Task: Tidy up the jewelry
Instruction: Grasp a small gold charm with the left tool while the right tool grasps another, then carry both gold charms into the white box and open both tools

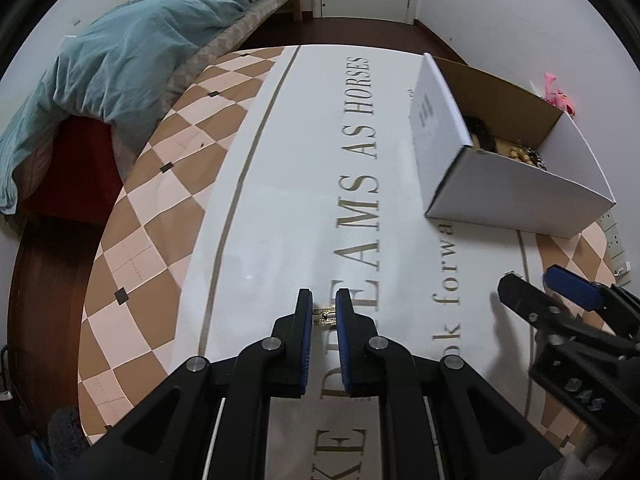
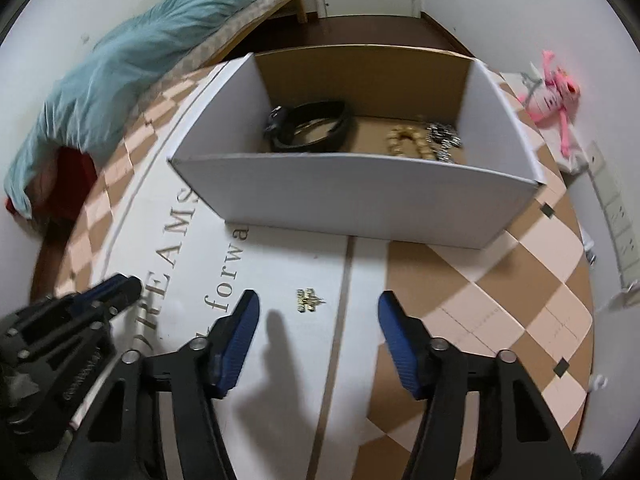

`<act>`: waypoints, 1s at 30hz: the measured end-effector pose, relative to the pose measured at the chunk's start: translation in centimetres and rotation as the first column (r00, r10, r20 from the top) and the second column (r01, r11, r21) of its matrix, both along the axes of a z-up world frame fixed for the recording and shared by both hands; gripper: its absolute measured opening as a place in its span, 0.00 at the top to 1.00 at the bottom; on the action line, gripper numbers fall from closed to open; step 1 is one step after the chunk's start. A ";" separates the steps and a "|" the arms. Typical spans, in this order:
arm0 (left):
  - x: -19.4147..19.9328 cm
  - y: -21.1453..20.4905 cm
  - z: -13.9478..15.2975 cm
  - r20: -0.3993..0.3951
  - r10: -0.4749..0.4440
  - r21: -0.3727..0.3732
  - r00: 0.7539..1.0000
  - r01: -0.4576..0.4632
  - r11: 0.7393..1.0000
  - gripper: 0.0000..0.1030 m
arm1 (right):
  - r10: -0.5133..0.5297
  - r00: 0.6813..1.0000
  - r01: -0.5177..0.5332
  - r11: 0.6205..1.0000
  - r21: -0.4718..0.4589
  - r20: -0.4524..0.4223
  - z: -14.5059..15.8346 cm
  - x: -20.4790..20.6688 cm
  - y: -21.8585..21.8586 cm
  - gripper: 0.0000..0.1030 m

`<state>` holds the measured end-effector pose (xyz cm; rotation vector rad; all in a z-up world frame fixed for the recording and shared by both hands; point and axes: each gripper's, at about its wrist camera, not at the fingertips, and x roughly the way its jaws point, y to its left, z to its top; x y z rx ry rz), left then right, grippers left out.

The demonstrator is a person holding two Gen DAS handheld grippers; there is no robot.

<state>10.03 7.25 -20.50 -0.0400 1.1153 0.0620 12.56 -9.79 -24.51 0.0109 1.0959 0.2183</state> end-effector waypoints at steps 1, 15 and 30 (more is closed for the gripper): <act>0.0 0.1 0.0 -0.002 0.002 -0.001 1.000 -0.002 1.000 0.91 | 0.004 1.000 -0.004 1.000 -0.020 0.006 -0.1 -0.1 0.3 0.50; -0.3 0.4 0.3 -0.006 0.007 -0.035 1.000 -0.007 0.999 0.91 | 0.037 0.997 -0.030 0.995 -0.094 0.074 0.3 -1.4 1.1 0.87; 8.9 -6.4 8.3 0.040 -0.187 -0.309 0.981 0.190 0.932 0.91 | -0.068 0.998 0.065 0.966 0.249 0.000 9.2 6.8 -8.4 0.93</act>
